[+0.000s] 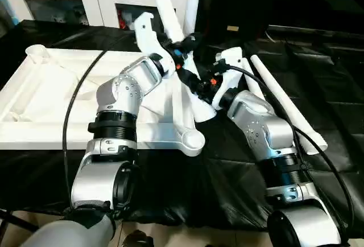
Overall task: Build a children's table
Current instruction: Pick table leg
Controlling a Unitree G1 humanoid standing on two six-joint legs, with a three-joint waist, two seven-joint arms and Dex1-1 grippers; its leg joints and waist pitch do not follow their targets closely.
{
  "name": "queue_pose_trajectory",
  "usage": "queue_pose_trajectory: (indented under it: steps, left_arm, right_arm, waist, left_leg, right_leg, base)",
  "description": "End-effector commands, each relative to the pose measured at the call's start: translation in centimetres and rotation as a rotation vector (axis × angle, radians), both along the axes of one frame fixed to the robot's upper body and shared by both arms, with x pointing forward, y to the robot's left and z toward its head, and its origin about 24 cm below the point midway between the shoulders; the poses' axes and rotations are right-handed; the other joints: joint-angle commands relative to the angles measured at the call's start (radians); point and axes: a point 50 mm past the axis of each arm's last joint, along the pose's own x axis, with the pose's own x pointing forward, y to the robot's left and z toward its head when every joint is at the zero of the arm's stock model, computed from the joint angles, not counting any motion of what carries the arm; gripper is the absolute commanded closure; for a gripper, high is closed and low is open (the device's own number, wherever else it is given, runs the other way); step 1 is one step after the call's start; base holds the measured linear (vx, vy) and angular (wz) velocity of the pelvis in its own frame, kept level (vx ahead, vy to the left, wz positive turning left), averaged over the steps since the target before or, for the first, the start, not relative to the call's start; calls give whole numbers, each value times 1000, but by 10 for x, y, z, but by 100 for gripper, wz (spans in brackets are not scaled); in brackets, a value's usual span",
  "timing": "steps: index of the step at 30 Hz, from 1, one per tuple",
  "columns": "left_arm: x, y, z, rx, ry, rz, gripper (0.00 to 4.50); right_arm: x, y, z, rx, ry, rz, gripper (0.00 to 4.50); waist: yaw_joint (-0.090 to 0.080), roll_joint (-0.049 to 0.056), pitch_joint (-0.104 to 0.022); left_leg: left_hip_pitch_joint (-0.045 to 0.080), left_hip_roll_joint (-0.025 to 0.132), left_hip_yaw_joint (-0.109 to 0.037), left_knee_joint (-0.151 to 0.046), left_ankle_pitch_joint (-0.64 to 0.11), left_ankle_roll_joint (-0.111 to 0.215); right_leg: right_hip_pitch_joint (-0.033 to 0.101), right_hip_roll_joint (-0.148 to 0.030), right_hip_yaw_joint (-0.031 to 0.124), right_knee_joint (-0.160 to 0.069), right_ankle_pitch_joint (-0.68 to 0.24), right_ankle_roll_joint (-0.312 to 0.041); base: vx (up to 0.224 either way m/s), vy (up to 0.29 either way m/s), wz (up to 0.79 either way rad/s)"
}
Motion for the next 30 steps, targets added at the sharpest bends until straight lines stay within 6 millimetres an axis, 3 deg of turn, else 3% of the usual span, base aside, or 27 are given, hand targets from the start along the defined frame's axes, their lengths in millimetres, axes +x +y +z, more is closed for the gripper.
queue_pose_trajectory:
  steps: [1, 4, 10, 13, 19, 23, 24, 30]
  left_arm:
    - [1, -3, 7, -20, -12, -12, 210]
    - [1, -4, 8, -22, -24, -32, 247]
    - [0, -8, 9, -27, -26, -51, 266]
    - [0, -7, 11, 18, -53, -47, 266]
    - [1, -8, 16, 126, -119, -43, 267]
    - [1, -8, 18, 199, -162, -38, 267]
    - [1, -8, 19, 214, -173, -37, 267]
    - [0, -7, 18, 234, -184, -36, 267]
  right_arm:
    - [3, -3, 10, -6, -48, -1, 270]
    - [3, -4, 11, -10, -49, -2, 270]
    - [4, -5, 12, -22, -56, 3, 270]
    - [5, -4, 9, -73, -40, 31, 200]
    - [7, -4, -2, -250, 34, 67, 153]
    - [10, -3, -9, -321, 94, 55, 151]
    - [10, -2, -11, -332, 116, 60, 178]
    - [8, 5, -16, -334, 145, 80, 216]
  waist:
    - [-3, -5, -86]
    - [-3, -5, -87]
    - [-4, -5, -87]
    - [-3, -5, -88]
    - [-4, -7, -87]
    - [-4, -6, -89]
    - [-3, -7, -89]
    - [-3, -6, -90]
  left_leg:
    - [23, 35, -20, -61, -109, 17]
    - [23, 35, -19, -59, -99, 21]
    - [22, 34, -19, -58, -95, 26]
    - [23, 34, -19, -57, -94, 26]
    - [22, 34, -19, -57, -88, 25]
    - [22, 34, -20, -56, -81, 15]
    - [23, 35, -20, -56, -80, 17]
    - [23, 36, -19, -56, -81, 13]
  right_leg:
    - [60, -73, 47, -56, -80, -185]
    - [60, -73, 47, -54, -60, -190]
    - [62, -73, 47, -53, -50, -198]
    - [61, -72, 47, -53, -53, -197]
    - [63, -72, 48, -52, -48, -189]
    - [63, -72, 48, -49, -42, -195]
    - [63, -73, 49, -48, -36, -199]
    - [63, -73, 48, -46, -21, -206]
  base:
    - [0, 0, 0]
    - [0, 0, 0]
    - [0, 0, 0]
    - [0, 0, 0]
    - [0, 0, 0]
    - [0, 0, 0]
    - [0, 0, 0]
    - [0, 0, 0]
